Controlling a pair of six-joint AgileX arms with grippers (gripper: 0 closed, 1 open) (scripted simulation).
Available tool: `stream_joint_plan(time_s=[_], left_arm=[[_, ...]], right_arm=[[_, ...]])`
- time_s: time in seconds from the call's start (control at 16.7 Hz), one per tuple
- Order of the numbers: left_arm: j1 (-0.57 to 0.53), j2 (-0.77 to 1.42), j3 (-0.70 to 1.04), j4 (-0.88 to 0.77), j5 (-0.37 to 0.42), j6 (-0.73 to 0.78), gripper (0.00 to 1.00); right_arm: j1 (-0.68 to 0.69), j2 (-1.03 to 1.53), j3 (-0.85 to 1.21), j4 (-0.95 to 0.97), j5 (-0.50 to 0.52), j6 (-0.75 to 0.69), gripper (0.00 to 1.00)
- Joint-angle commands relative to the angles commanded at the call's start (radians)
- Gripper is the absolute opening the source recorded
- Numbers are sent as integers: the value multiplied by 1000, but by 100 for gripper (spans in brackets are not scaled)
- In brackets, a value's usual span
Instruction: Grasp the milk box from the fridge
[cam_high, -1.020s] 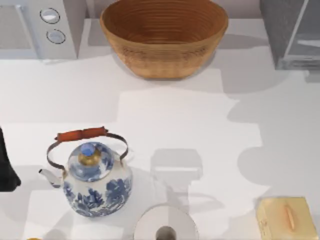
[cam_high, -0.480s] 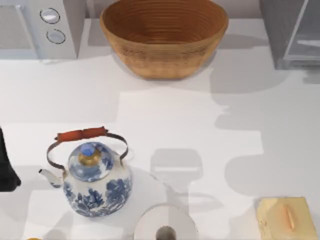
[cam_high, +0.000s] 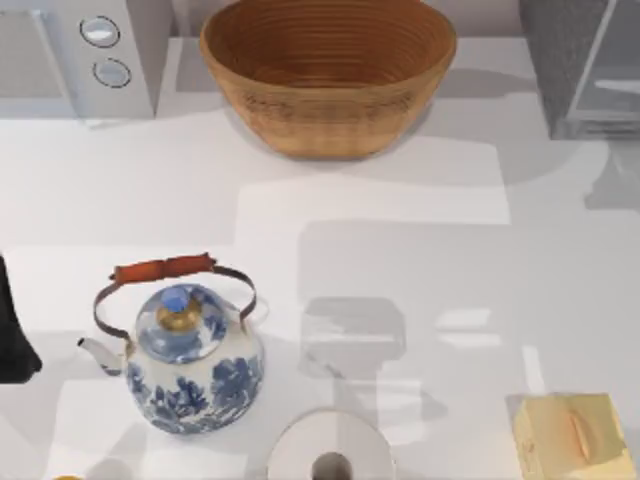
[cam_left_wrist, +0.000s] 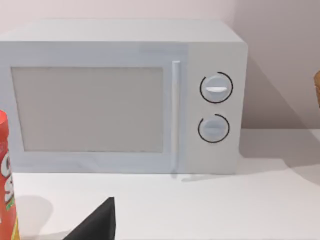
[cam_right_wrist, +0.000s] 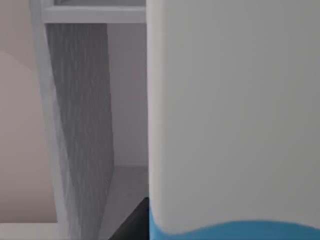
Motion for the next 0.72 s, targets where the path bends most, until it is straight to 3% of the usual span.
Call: stream_joint_plan(time_s=[0.72], left_arm=[[0,0,0,0,0,0,100]], right_arm=[[147,-1095,-487,-596,128,-6,0]])
